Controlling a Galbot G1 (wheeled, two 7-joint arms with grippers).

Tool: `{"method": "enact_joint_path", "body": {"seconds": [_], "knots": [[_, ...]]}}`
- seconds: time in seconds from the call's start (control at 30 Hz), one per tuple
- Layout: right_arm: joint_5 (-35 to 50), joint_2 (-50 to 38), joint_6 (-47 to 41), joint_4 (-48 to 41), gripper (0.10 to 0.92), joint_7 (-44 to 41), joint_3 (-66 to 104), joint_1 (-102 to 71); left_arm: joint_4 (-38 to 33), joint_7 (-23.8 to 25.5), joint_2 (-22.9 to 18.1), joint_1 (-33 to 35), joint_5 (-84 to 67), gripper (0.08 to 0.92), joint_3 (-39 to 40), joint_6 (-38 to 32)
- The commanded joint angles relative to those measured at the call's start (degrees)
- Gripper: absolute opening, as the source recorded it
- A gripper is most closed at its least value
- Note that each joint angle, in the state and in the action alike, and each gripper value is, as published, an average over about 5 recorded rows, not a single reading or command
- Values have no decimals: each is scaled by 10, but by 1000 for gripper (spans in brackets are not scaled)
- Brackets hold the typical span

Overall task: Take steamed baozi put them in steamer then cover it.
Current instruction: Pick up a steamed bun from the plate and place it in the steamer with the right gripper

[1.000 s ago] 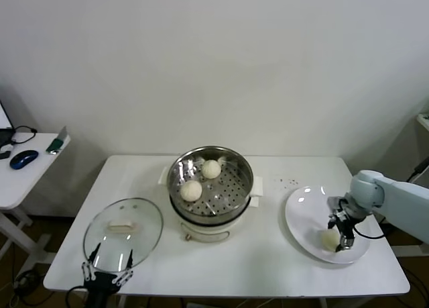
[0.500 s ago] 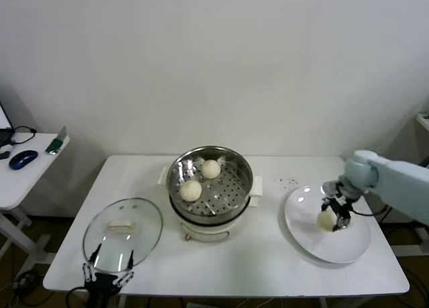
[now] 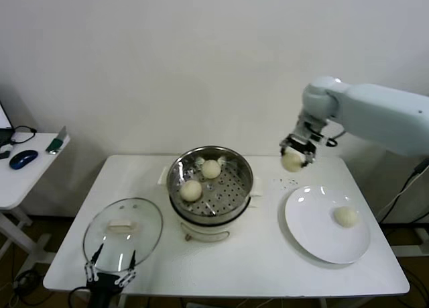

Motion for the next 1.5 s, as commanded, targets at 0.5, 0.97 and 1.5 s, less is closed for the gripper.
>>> {"method": "enact_joint_path", "body": {"seconds": [0.5, 0.97, 1.5], "knots": [[-78, 235, 108, 12, 704, -27, 35, -95, 2, -1, 5, 2, -10, 823, -2, 1], [-88, 231, 114, 30, 712, -15, 7, -125, 9, -2, 4, 1, -21, 823, -7, -4], [-118, 226, 115, 12, 818, -17, 35, -132, 17, -7, 6, 0, -21, 823, -6, -5]]}}
